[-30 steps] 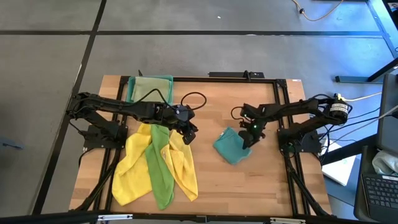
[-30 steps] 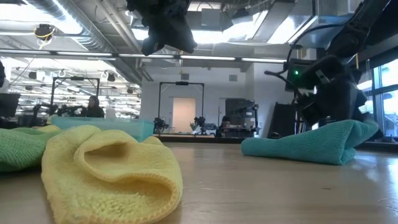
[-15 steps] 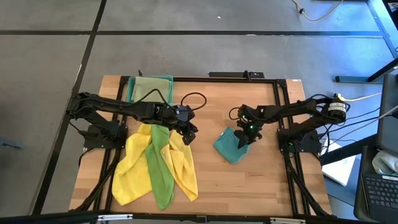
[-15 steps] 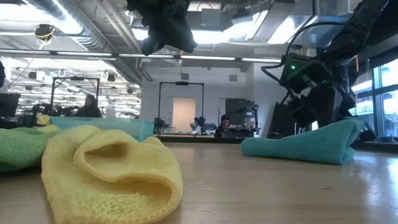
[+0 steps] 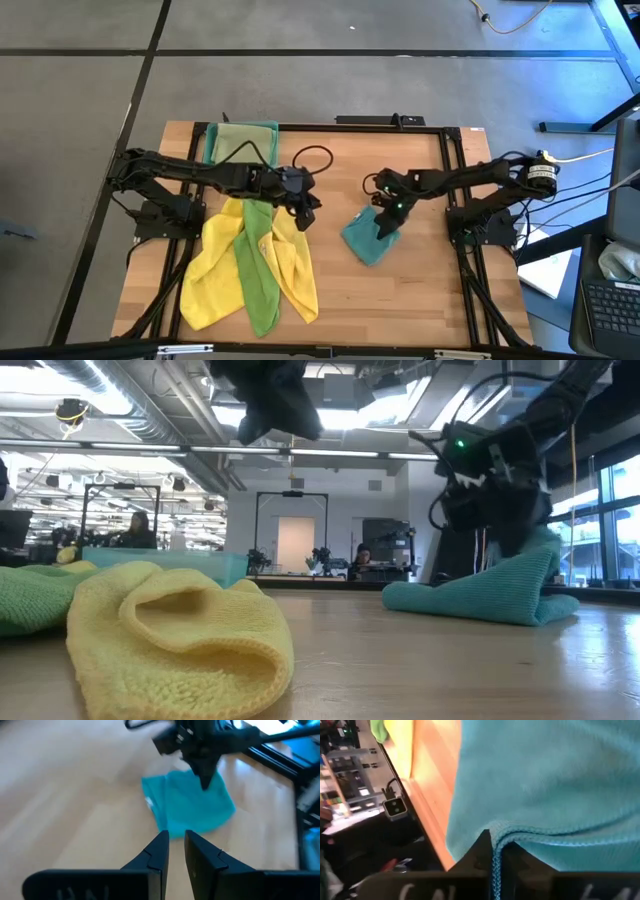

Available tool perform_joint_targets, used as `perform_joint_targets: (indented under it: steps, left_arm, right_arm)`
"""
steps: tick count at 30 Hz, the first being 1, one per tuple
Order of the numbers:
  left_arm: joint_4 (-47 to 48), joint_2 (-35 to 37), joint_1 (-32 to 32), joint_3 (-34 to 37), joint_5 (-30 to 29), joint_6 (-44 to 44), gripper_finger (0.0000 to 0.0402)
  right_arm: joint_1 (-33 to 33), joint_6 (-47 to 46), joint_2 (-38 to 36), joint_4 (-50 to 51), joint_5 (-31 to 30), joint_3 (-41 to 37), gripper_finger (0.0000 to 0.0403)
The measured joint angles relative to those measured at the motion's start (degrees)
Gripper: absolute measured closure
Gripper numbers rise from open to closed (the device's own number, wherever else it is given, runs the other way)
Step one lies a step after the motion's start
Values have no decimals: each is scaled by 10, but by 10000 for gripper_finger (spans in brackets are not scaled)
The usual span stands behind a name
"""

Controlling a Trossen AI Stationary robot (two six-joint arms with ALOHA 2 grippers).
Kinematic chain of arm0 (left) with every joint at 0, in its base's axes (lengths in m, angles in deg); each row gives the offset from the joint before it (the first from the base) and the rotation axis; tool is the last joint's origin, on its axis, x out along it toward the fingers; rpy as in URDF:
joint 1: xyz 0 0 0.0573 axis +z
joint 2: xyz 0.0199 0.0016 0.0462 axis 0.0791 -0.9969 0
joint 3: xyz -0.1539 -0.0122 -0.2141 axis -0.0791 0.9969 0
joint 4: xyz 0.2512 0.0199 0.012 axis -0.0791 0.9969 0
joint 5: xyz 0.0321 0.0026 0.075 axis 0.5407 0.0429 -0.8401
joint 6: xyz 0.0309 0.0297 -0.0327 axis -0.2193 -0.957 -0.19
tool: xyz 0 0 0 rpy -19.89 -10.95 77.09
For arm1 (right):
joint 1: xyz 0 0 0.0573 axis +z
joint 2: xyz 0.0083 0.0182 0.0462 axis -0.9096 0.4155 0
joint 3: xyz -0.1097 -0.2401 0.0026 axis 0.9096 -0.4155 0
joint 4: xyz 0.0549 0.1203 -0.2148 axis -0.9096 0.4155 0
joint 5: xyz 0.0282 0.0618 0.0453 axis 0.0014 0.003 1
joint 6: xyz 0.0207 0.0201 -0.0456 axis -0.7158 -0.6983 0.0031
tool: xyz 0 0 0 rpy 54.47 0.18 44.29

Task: Fold microfiber towels
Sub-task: Fold the blue microfiber cloth

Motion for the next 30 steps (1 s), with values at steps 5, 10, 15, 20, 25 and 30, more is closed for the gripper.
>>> perform_joint_targets:
  steps: [5, 10, 15, 20, 25, 30]
  left_arm:
    - [-21, 0, 11, 0, -21, -17, 349]
    - [-21, 0, 22, 0, -21, -17, 349]
    - [-20, 0, 23, 0, -20, -18, 349]
    - [-20, 0, 23, 0, -24, -18, 349]
    - [-20, 0, 23, 0, -31, -18, 349]
    - [-17, 0, 23, 0, -31, -17, 349]
  right_arm:
    - [0, 73, 0, 4, -60, 51, 386]
    - [0, 161, 0, 1, -68, 112, 397]
    - [14, 253, 0, 3, -23, 157, 386]
    - [39, 278, 9, 11, -42, 164, 390]
    - [47, 259, 38, 31, -80, 144, 389]
    - [47, 259, 67, 85, -148, 129, 387]
